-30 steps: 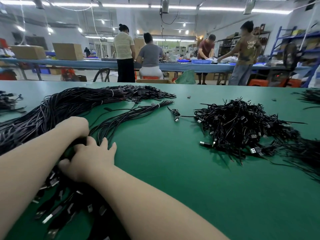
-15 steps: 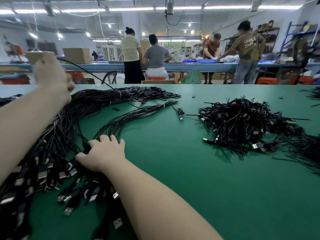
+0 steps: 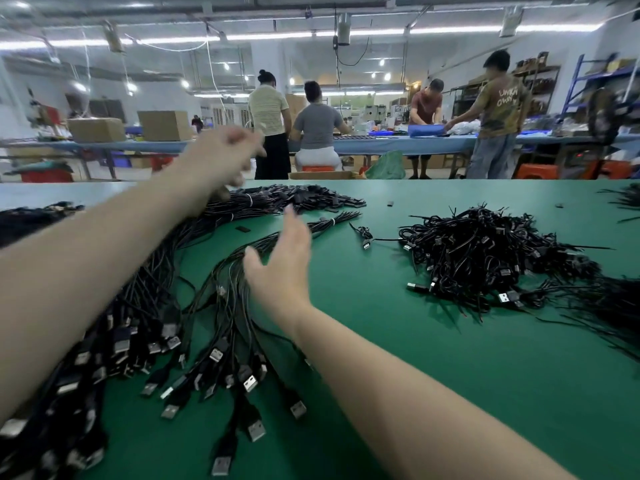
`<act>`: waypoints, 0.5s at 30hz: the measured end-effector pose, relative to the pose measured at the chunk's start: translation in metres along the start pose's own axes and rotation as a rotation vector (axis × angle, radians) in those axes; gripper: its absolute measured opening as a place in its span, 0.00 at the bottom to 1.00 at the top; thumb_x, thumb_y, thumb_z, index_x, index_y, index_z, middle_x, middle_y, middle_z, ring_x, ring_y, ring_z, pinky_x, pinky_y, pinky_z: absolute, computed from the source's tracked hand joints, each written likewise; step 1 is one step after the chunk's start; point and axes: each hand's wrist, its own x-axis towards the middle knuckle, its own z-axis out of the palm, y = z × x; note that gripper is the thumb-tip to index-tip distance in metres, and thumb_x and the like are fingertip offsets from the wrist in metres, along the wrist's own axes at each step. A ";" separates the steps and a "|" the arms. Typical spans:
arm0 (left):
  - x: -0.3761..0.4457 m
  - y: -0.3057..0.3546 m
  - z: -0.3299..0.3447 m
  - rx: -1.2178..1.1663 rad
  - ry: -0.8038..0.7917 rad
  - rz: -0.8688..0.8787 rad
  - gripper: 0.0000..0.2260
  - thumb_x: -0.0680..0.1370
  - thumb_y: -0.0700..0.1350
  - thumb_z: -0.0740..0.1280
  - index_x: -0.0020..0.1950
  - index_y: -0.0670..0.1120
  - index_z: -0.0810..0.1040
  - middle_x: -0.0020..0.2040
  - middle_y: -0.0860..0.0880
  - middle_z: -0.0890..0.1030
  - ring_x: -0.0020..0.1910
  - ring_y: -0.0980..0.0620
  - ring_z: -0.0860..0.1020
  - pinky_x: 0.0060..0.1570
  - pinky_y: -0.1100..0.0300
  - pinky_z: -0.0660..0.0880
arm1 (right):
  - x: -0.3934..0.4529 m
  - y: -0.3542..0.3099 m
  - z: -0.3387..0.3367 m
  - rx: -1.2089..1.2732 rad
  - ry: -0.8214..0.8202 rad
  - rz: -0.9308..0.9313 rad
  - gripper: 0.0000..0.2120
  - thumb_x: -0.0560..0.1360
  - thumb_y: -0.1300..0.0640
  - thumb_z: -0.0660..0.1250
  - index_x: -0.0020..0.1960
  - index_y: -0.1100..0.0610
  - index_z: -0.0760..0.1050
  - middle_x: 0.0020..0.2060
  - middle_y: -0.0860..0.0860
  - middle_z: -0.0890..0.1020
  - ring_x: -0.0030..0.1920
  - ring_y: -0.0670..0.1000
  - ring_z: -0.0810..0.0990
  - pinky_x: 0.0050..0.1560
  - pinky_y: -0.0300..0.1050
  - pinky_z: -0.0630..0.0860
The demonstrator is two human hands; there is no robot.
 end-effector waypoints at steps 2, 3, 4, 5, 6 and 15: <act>-0.013 0.001 0.028 0.100 -0.180 0.044 0.10 0.78 0.56 0.64 0.40 0.56 0.80 0.33 0.54 0.74 0.28 0.56 0.70 0.23 0.65 0.64 | -0.003 -0.002 -0.040 -0.065 0.147 -0.239 0.41 0.73 0.53 0.68 0.78 0.55 0.47 0.76 0.52 0.56 0.75 0.49 0.53 0.74 0.43 0.48; -0.020 0.002 0.043 0.097 -0.271 0.064 0.10 0.77 0.54 0.66 0.37 0.56 0.81 0.30 0.54 0.73 0.28 0.55 0.68 0.25 0.64 0.63 | -0.005 -0.003 -0.064 -0.106 0.142 -0.331 0.40 0.73 0.55 0.68 0.77 0.56 0.51 0.74 0.52 0.61 0.73 0.50 0.58 0.74 0.45 0.54; -0.026 0.005 0.058 0.071 -0.341 0.087 0.11 0.76 0.54 0.67 0.35 0.55 0.82 0.28 0.53 0.71 0.27 0.54 0.66 0.25 0.64 0.61 | -0.007 -0.004 -0.089 -0.153 0.116 -0.387 0.36 0.72 0.57 0.68 0.76 0.56 0.56 0.71 0.53 0.66 0.71 0.51 0.63 0.72 0.48 0.59; -0.031 0.009 0.070 0.069 -0.390 0.106 0.13 0.76 0.56 0.68 0.33 0.53 0.82 0.26 0.54 0.69 0.26 0.55 0.65 0.25 0.63 0.60 | -0.009 -0.004 -0.114 -0.227 0.103 -0.429 0.30 0.72 0.58 0.67 0.72 0.56 0.63 0.67 0.54 0.70 0.67 0.53 0.67 0.69 0.52 0.64; -0.035 0.013 0.080 0.079 -0.433 0.116 0.16 0.75 0.58 0.68 0.32 0.51 0.82 0.24 0.55 0.68 0.25 0.56 0.64 0.24 0.64 0.60 | -0.012 -0.001 -0.138 -0.342 0.107 -0.482 0.23 0.72 0.59 0.68 0.66 0.58 0.69 0.62 0.56 0.72 0.62 0.55 0.70 0.65 0.53 0.68; -0.060 0.012 0.132 0.109 -0.803 0.093 0.06 0.78 0.52 0.67 0.50 0.54 0.83 0.34 0.57 0.80 0.28 0.58 0.71 0.28 0.64 0.69 | -0.055 0.048 -0.261 -0.853 -0.192 -0.255 0.09 0.80 0.50 0.60 0.46 0.55 0.65 0.31 0.48 0.74 0.29 0.47 0.71 0.32 0.48 0.68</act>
